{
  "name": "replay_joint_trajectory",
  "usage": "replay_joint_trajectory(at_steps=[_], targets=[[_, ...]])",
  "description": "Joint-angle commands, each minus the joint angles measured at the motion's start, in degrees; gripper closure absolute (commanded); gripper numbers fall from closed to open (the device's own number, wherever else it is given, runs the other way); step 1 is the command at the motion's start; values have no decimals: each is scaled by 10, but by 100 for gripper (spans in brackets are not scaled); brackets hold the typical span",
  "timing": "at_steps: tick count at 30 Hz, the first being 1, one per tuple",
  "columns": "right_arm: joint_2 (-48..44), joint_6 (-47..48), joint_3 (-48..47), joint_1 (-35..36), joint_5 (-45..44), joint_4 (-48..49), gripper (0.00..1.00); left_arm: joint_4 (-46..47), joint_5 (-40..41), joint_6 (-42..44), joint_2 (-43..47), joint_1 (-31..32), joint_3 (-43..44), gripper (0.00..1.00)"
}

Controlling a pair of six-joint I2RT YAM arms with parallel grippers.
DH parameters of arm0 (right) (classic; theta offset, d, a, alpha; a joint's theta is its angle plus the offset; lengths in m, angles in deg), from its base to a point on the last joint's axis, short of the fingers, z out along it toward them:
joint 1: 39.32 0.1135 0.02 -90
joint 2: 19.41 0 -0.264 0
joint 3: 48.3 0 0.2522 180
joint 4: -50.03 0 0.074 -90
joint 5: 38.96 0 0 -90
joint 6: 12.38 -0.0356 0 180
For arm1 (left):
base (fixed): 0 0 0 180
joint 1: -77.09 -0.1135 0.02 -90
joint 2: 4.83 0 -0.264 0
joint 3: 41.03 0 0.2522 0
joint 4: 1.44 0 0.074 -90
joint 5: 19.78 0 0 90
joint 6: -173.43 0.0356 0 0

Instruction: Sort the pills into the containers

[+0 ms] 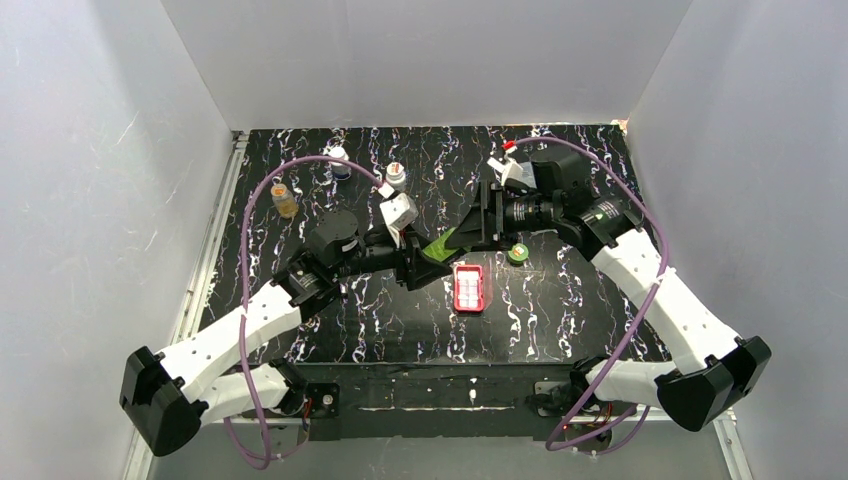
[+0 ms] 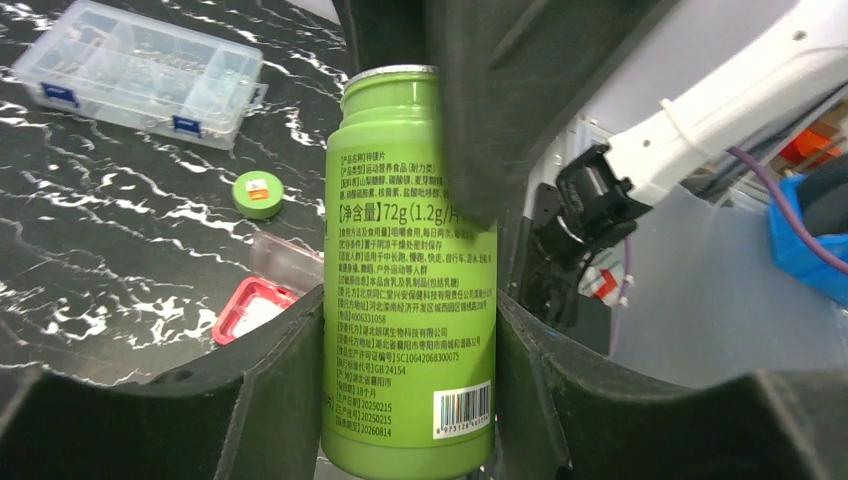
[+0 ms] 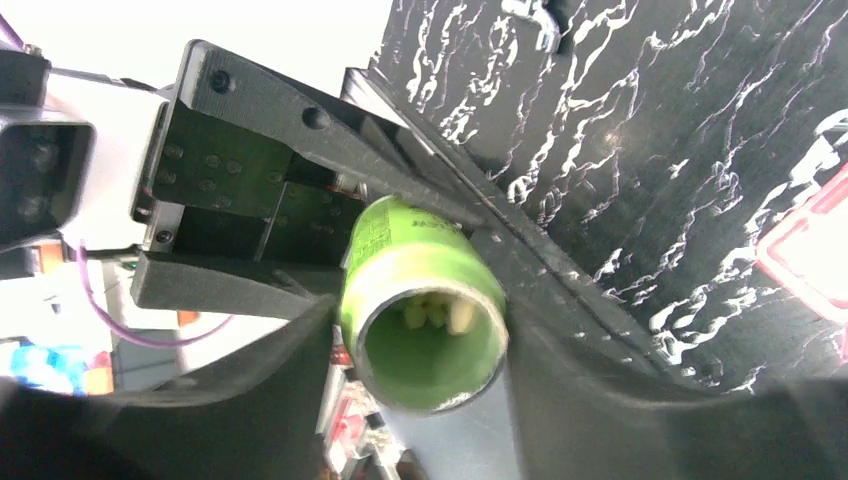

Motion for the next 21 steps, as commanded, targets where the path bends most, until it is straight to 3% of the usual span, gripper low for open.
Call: replay_joint_trajectory(at_steps=[1, 13, 21], targets=[[-30, 28, 12, -15, -77, -5, 2, 33, 52, 37, 14, 1, -33, 100], [-67, 58, 132, -77, -183, 9, 4, 58, 116, 55, 15, 1, -99, 100], [-35, 73, 214, -77, -253, 41, 33, 68, 142, 92, -4, 24, -126, 100]])
